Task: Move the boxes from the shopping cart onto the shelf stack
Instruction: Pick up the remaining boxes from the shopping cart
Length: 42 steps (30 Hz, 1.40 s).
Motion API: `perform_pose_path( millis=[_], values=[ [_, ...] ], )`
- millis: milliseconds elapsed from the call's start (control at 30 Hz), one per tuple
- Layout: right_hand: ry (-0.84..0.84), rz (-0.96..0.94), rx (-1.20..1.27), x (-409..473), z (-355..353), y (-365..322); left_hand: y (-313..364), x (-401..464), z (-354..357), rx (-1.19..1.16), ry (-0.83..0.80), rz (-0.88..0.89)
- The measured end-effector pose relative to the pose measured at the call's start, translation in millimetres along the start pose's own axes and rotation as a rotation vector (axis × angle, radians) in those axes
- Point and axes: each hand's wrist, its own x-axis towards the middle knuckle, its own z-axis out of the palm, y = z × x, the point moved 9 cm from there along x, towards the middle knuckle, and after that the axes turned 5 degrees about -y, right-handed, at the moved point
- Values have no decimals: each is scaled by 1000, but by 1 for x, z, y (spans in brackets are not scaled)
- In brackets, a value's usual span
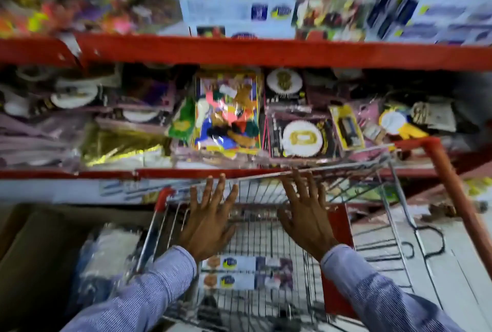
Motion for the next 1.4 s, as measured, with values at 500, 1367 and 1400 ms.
perform_pose_path(
  millis=[500,1367,1400],
  values=[
    [-928,-181,-84,-47,377,13,-19,-38,255,-206,-354,74],
    [-510,-364,16,22,178,-8,29,-23,223,-122,-677,101],
    [-489,-382,14,22,155,-14,30,-22,195,-140,-624,109]
  ],
)
